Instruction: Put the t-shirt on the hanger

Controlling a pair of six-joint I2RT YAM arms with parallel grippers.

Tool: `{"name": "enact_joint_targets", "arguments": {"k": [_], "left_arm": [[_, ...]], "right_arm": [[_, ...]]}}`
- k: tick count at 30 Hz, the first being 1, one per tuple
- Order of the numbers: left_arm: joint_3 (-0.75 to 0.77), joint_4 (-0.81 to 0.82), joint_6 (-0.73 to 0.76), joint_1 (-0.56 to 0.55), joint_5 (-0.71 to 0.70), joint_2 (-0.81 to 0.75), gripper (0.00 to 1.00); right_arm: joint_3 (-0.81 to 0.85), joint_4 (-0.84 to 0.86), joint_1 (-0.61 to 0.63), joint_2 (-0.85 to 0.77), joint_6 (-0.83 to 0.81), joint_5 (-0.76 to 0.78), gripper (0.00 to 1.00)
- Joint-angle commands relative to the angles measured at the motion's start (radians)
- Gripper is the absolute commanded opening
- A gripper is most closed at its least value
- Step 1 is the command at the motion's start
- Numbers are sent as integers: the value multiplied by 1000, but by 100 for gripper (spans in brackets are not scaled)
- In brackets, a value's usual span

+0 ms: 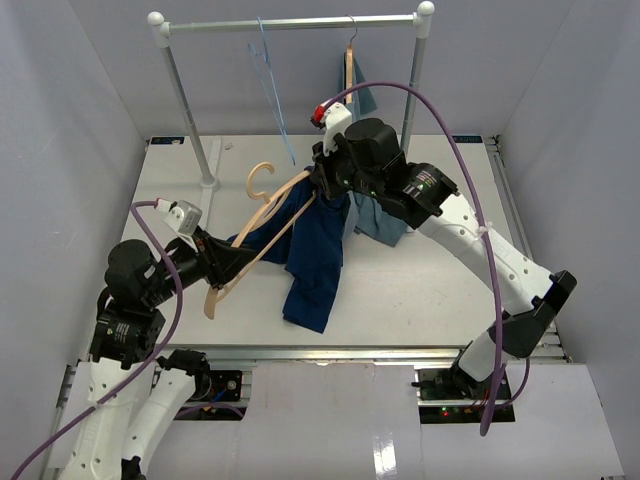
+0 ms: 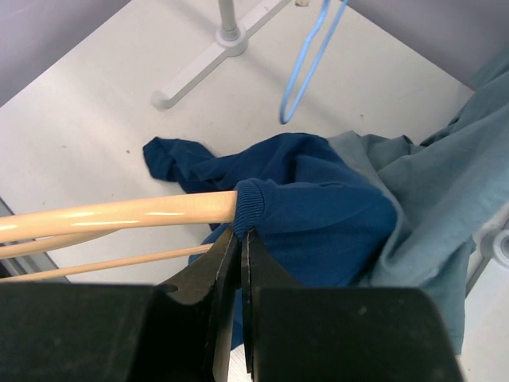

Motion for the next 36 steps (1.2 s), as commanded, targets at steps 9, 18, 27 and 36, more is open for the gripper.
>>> {"name": "enact_joint_targets", "arguments": {"k": [9, 18, 27, 36], "left_arm": [[-43, 245, 5, -2, 58, -24, 0], [-172, 432, -45, -2, 116, -99, 0], [-325, 634, -130, -3, 158, -157, 0], [-372, 703, -192, -3, 182, -154, 0]], "right_arm": [[156, 21, 207, 27, 26, -93, 8], [110, 78, 291, -13, 37, -93, 8], [19, 117, 312, -67, 28, -63, 8], [-1, 115, 339, -88, -5, -39, 38]]}}
